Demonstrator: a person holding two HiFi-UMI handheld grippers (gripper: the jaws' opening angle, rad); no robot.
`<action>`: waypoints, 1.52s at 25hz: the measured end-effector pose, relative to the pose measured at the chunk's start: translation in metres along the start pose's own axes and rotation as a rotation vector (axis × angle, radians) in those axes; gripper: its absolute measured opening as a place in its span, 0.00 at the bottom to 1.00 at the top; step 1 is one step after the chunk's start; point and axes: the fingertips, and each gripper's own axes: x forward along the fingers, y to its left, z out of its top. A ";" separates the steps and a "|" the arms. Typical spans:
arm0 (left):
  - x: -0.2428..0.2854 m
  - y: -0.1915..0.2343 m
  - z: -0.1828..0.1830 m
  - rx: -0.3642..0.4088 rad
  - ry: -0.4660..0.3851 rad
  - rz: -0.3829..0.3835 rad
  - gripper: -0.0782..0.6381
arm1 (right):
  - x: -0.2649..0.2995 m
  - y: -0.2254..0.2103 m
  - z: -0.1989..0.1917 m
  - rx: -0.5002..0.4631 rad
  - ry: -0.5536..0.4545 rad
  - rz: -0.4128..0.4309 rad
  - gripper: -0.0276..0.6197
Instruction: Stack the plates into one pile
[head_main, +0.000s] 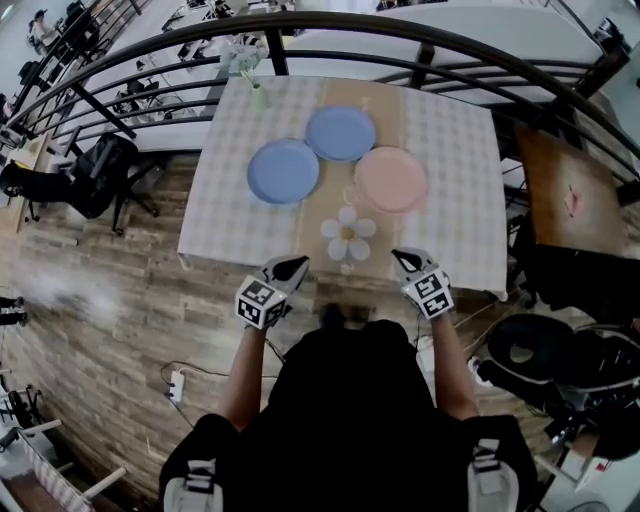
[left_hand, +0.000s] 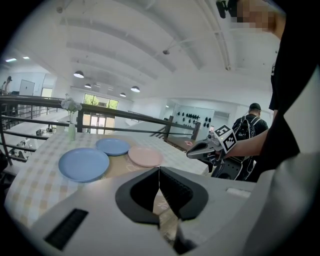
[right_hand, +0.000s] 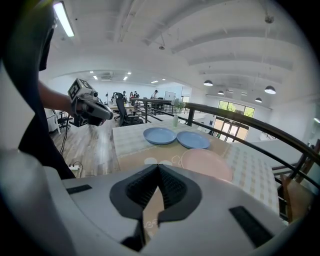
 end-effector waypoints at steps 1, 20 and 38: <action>0.000 0.003 0.000 -0.003 0.001 0.000 0.11 | 0.002 0.000 0.002 -0.006 0.000 0.001 0.04; 0.023 0.011 0.022 -0.010 0.008 0.056 0.11 | 0.019 -0.043 0.007 -0.099 0.022 0.021 0.04; 0.067 0.018 0.054 -0.052 0.000 0.233 0.11 | 0.071 -0.116 0.004 -0.143 0.013 0.187 0.04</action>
